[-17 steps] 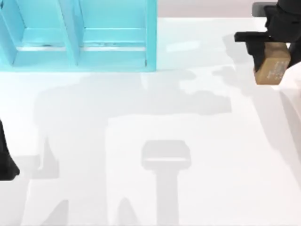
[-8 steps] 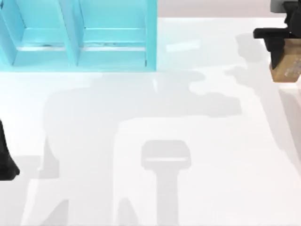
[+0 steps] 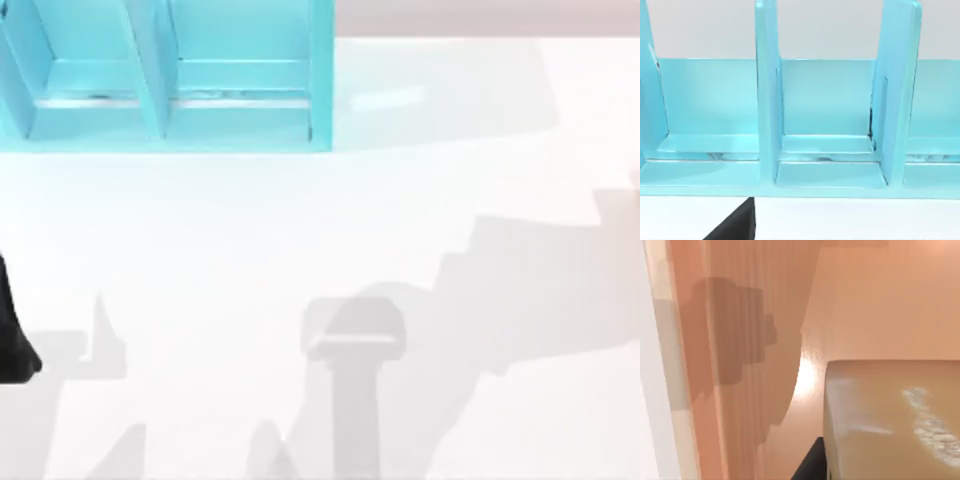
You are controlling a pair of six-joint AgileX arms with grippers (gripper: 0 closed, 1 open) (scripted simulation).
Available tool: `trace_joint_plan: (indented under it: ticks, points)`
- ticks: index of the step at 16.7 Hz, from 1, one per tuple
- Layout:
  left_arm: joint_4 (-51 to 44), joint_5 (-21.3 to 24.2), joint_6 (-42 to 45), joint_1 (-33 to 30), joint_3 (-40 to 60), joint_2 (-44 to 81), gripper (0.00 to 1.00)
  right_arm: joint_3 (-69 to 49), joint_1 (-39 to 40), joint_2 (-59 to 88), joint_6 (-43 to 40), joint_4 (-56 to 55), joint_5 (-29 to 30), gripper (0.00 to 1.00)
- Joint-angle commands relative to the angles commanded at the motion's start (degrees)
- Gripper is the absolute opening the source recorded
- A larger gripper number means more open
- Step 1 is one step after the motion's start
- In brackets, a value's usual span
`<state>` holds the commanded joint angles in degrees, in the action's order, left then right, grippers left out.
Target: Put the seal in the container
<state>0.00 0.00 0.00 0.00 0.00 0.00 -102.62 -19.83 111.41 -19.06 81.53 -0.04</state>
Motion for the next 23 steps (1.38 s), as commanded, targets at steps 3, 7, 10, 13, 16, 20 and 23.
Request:
trace_joint_plan:
  ticks: [3,7,10,13,16,20,23]
  points:
    - [0.0,0.0,0.0,0.0,0.0,0.0,1.0,5.18,-5.33,-4.75,-5.28,-0.76,0.08,0.0]
    - [0.0,0.0,0.0,0.0,0.0,0.0,1.0,5.74,-5.92,-5.31,-5.86,-0.83,0.1,0.0]
    - [0.0,0.0,0.0,0.0,0.0,0.0,1.0,6.52,-5.61,-4.96,-5.79,-1.68,0.16,0.0]
    - [0.0,0.0,0.0,0.0,0.0,0.0,1.0,12.06,-5.67,-4.92,-5.65,-7.36,0.18,0.0]
    - [0.0,0.0,0.0,0.0,0.0,0.0,1.0,18.26,-5.7,-4.68,-5.65,-13.95,0.15,0.0]
    - [0.0,0.0,0.0,0.0,0.0,0.0,1.0,19.69,-5.71,-4.68,-5.64,-15.41,0.1,0.0]
    - [0.0,0.0,0.0,0.0,0.0,0.0,1.0,19.69,-5.71,-4.68,-5.64,-15.41,0.1,0.15]
